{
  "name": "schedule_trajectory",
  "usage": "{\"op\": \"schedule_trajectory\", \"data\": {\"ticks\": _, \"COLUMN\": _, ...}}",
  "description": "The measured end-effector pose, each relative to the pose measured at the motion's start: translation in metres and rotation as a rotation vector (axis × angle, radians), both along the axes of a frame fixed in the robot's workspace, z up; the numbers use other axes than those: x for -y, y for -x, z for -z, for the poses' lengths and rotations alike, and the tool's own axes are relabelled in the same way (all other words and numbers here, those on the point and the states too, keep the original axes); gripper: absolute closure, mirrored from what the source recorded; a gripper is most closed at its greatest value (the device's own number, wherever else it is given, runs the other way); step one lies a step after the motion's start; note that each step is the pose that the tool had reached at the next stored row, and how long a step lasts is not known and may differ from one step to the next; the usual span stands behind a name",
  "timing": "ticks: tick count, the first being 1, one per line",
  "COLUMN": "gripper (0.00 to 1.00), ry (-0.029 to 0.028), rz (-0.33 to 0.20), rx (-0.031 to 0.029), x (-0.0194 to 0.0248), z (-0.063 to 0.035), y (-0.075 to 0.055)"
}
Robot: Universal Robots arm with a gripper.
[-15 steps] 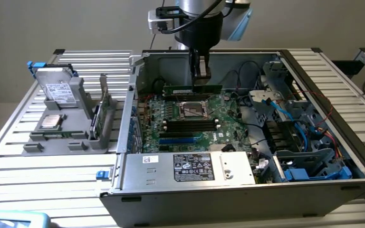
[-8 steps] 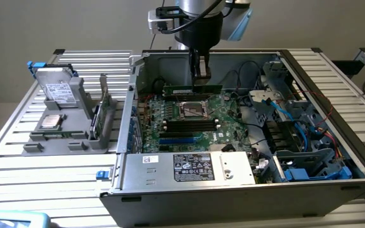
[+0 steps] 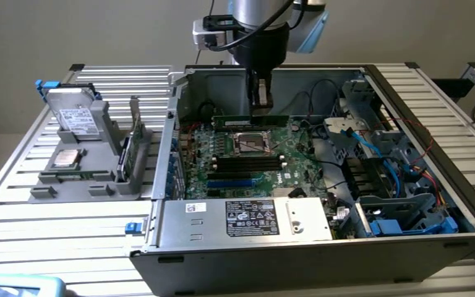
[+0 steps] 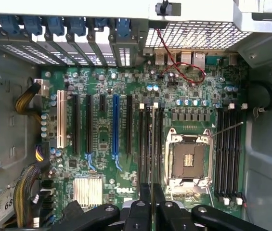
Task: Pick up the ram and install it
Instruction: 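Insert the ram into the slot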
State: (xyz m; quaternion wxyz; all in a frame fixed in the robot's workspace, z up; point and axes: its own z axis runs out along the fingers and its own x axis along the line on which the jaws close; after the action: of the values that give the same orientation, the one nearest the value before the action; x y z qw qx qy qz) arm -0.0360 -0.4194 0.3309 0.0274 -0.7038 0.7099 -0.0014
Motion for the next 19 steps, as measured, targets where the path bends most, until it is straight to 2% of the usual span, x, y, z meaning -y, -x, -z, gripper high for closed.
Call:
{"op": "schedule_trajectory", "data": {"ticks": 11, "gripper": 0.86, "ry": 0.0001, "rz": 0.066, "rx": -0.0001, "x": 0.0016, "z": 0.0199, "y": 0.0}}
{"op": "schedule_trajectory", "data": {"ticks": 19, "gripper": 0.86, "ry": 0.0002, "rz": 0.092, "rx": -0.0002, "x": 0.0021, "z": 0.0345, "y": 0.0}}
